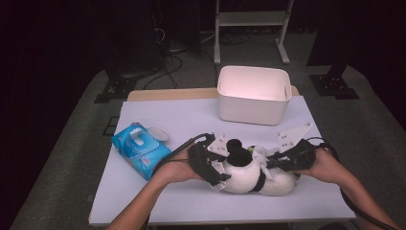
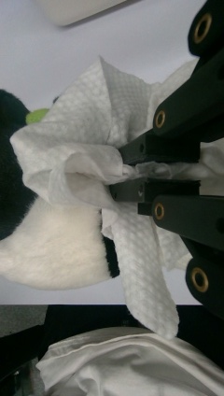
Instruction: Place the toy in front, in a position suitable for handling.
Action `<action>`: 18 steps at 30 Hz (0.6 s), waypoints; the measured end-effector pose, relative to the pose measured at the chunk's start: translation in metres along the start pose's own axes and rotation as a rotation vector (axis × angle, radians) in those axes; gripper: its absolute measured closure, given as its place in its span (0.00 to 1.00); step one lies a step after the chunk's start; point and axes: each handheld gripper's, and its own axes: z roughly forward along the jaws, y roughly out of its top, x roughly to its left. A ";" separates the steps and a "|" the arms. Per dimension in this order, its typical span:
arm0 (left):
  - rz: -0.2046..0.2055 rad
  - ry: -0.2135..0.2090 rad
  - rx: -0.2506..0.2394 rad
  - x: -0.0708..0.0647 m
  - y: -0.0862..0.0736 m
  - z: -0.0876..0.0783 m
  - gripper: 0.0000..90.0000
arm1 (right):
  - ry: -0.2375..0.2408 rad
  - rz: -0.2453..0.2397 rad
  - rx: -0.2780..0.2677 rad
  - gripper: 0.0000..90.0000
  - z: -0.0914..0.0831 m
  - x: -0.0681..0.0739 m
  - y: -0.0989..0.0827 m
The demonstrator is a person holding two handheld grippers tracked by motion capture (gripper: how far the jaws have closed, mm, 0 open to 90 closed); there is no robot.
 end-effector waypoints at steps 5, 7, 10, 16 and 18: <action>0.010 -0.053 -0.020 -0.005 0.002 0.016 0.23 | -0.017 0.028 -0.011 0.92 -0.011 -0.001 -0.013; 0.011 -0.056 -0.036 -0.005 0.003 0.021 0.22 | -0.019 0.044 -0.014 0.92 -0.015 0.000 -0.018; -0.013 -0.081 -0.077 -0.002 0.002 0.025 0.21 | -0.023 0.063 -0.032 0.92 -0.019 0.000 -0.026; -0.041 -0.107 -0.118 0.002 -0.002 0.029 0.21 | -0.015 0.075 -0.057 0.92 -0.021 0.000 -0.034; -0.044 -0.113 -0.128 0.003 -0.004 0.029 0.20 | -0.013 0.080 -0.054 0.92 -0.021 0.000 -0.034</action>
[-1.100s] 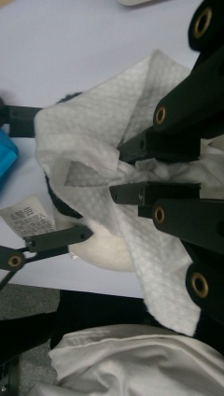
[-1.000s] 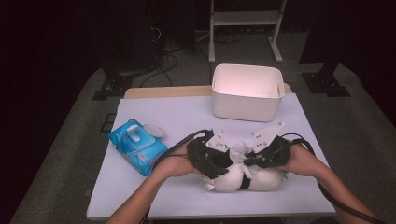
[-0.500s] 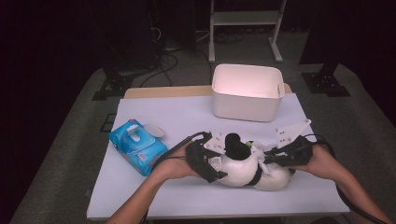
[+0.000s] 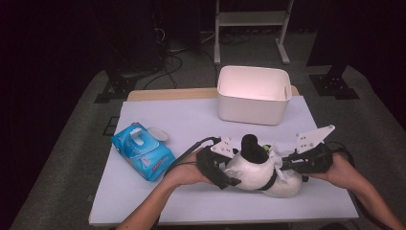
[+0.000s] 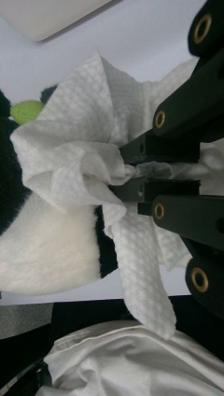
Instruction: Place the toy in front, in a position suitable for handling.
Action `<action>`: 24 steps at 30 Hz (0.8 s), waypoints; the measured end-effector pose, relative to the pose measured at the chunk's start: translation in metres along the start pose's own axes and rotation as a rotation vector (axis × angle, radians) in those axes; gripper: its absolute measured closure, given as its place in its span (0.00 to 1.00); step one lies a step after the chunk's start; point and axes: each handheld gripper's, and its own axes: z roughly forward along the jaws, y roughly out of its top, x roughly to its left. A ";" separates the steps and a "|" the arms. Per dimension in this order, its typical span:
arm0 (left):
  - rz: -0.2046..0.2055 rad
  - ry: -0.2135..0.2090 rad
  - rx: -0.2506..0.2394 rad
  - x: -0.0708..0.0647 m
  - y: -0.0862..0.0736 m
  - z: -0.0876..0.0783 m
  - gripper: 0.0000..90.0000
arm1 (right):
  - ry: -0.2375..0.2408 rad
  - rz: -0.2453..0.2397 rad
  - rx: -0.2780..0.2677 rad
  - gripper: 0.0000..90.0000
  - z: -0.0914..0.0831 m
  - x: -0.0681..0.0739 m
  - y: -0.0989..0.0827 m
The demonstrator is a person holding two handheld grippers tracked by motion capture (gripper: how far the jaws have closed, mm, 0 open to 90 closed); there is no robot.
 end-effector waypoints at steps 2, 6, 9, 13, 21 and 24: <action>0.002 -0.005 -0.018 0.001 -0.001 0.000 0.20 | 0.000 0.000 -0.003 0.92 -0.001 0.000 -0.001; 0.008 -0.013 -0.052 0.002 -0.002 0.002 0.19 | -0.002 0.008 -0.007 0.92 -0.002 0.000 -0.004; 0.003 -0.014 -0.064 0.002 -0.003 0.003 0.19 | -0.002 0.018 -0.013 0.92 -0.004 0.000 -0.007; 0.008 -0.004 -0.073 0.002 -0.001 0.003 0.30 | 0.000 0.023 -0.020 0.92 -0.003 0.000 -0.008; 0.009 0.000 -0.082 0.003 0.004 0.002 0.35 | 0.006 0.049 -0.068 0.92 -0.004 0.000 -0.013; 0.011 0.007 -0.082 0.003 0.007 0.001 0.36 | 0.004 0.044 -0.078 0.92 -0.004 0.001 -0.012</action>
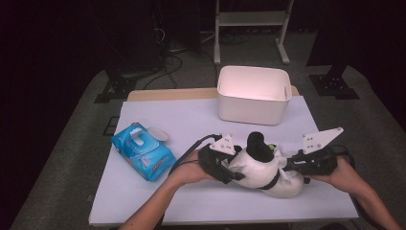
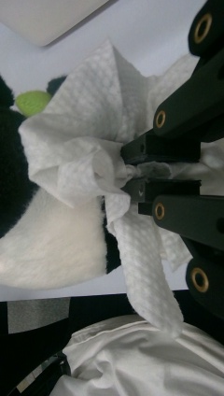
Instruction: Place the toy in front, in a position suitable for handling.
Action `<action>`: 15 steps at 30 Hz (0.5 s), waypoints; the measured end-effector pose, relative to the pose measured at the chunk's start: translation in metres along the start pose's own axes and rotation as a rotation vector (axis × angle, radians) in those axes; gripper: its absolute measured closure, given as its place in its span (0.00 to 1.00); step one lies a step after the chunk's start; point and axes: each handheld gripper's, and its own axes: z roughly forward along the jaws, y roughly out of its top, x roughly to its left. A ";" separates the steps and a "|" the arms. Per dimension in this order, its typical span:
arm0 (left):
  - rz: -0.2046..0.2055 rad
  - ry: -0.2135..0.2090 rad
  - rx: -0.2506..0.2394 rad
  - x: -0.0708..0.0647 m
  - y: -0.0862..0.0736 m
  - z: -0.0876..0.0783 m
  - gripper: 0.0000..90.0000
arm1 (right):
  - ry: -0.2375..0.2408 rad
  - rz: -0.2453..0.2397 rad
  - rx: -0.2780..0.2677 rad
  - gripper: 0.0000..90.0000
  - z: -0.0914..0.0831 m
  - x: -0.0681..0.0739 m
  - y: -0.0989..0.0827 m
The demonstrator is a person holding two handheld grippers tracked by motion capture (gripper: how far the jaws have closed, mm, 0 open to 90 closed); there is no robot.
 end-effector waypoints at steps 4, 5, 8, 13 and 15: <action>-0.001 0.016 0.001 0.000 0.004 -0.004 0.37 | 0.005 -0.013 -0.015 0.92 0.001 0.001 0.005; 0.000 0.019 0.002 0.000 0.005 -0.006 0.37 | 0.006 -0.015 -0.019 0.92 0.002 0.001 0.006; -0.003 0.032 -0.005 0.001 0.009 -0.014 0.37 | 0.012 -0.015 -0.037 0.92 0.003 -0.001 0.009; -0.006 0.048 -0.023 0.003 0.014 -0.024 0.38 | 0.024 -0.002 -0.079 0.92 0.007 -0.005 0.011; -0.002 0.056 -0.021 0.002 0.016 -0.029 0.38 | 0.030 0.008 -0.099 0.92 0.010 -0.006 0.011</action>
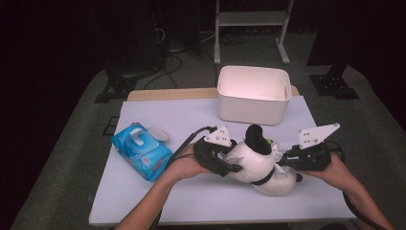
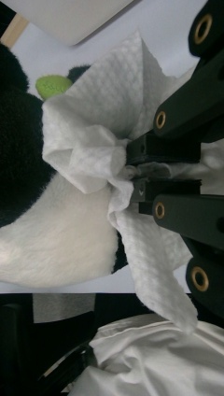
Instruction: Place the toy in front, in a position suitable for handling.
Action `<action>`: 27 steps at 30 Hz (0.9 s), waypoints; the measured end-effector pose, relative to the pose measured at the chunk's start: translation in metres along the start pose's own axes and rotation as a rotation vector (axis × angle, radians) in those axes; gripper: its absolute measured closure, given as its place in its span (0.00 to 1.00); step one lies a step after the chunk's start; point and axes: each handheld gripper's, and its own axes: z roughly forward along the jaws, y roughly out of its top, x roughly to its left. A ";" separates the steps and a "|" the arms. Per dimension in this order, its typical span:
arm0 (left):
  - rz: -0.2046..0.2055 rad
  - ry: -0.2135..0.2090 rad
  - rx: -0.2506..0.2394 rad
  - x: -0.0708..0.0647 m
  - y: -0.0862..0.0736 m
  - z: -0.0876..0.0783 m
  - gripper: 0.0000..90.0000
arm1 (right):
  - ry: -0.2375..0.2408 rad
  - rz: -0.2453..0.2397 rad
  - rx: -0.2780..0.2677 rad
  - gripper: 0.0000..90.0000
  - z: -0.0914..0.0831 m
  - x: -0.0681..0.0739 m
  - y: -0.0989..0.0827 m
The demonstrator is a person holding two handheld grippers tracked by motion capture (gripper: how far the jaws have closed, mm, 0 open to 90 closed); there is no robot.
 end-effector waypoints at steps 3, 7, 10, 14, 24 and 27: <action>0.003 0.004 0.001 0.000 0.001 -0.003 0.38 | 0.005 -0.003 -0.009 0.92 0.004 -0.001 0.000; 0.004 -0.003 -0.010 -0.001 0.003 0.001 0.38 | -0.012 -0.007 0.009 0.92 -0.003 0.000 0.000; 0.018 0.000 -0.001 -0.002 0.008 0.003 0.38 | -0.032 -0.026 0.037 0.92 -0.009 0.001 0.003; 0.033 0.001 0.016 -0.005 0.014 0.006 0.37 | -0.038 -0.040 0.021 0.92 -0.022 0.002 0.012; 0.037 0.001 0.023 -0.006 0.026 0.016 0.37 | -0.065 -0.112 0.033 0.92 -0.034 0.005 0.045; 0.047 -0.003 0.023 -0.005 0.030 0.019 0.37 | -0.076 -0.147 0.041 0.92 -0.036 0.006 0.062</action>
